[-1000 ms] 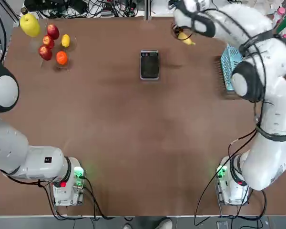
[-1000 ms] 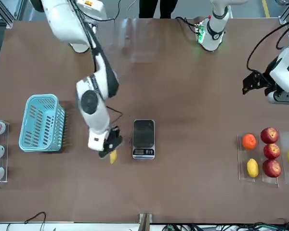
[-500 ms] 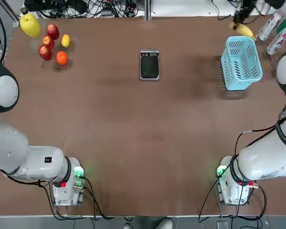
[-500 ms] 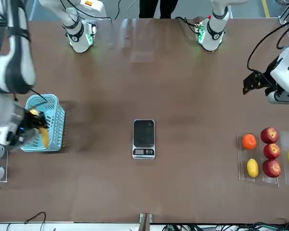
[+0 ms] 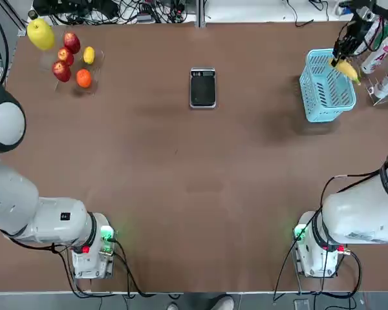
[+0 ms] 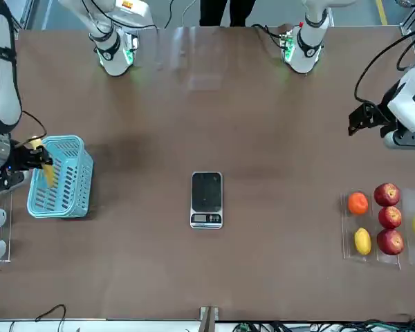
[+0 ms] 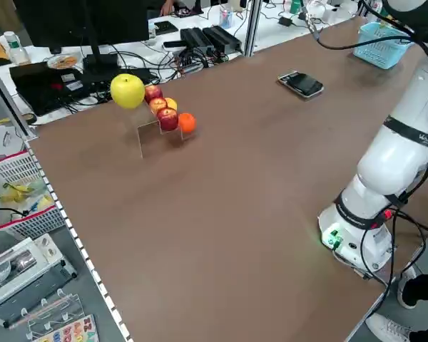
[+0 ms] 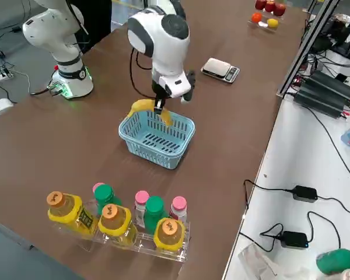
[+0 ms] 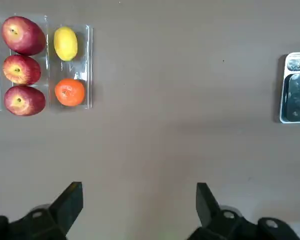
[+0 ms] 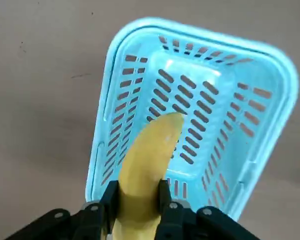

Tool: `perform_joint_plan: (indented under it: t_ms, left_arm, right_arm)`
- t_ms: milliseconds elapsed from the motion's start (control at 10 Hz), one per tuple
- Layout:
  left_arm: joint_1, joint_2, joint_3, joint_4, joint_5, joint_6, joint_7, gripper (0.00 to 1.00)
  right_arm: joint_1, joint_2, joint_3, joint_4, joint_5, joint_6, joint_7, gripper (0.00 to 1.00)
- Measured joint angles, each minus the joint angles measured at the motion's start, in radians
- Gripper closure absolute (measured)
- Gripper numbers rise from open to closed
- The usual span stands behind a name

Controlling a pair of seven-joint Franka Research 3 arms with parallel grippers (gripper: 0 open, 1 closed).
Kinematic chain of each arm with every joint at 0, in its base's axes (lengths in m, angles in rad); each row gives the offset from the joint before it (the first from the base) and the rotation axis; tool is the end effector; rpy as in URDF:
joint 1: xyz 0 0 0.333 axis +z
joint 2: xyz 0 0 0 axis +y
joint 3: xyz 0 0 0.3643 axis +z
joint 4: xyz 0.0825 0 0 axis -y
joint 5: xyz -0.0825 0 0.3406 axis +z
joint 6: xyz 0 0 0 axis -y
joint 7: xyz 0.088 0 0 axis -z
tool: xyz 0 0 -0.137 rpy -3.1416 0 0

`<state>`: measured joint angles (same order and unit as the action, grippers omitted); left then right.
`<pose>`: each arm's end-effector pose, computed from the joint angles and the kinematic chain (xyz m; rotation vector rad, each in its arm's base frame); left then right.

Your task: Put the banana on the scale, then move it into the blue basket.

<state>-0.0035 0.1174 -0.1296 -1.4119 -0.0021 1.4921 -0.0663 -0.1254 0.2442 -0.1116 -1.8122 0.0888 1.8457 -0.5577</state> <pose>0.5399 -0.0674 0.6420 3.1258 -0.1037 -0.0590 0.5528 -0.1191 0.4291 -2.9678 -0.4305 0.2574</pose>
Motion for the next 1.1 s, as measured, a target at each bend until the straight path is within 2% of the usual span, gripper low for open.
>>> perform_joint_plan:
  t_ms: [200,500,600,700,900,1100]
  left_arm:
    - [0.0,0.0,0.0,0.0,0.0,0.0,0.0,0.0]
    - [0.0,0.0,0.0,0.0,0.0,0.0,-0.001,0.0]
    - [0.0,0.0,0.0,0.0,0.0,0.0,-0.002,0.0]
    - [0.0,0.0,0.0,0.0,0.0,0.0,-0.002,0.0]
    - [0.0,0.0,0.0,0.0,0.0,0.0,-0.003,0.0]
    - [0.001,0.0,0.001,0.001,0.005,0.0,-0.001,0.0]
  right_arm:
    - [-0.001,0.021,0.002,-0.009,0.007,0.035,0.001,0.52]
    - [-0.003,0.025,0.002,-0.006,0.008,0.042,0.001,0.07]
    - [-0.002,0.023,0.004,0.003,0.009,0.047,0.005,0.0]
    - [0.001,0.021,0.009,0.026,0.01,0.049,0.031,0.0]
    - [0.042,-0.002,0.018,0.085,0.012,0.048,0.192,0.0]
    - [0.09,-0.072,0.033,0.129,0.009,0.004,0.361,0.0]
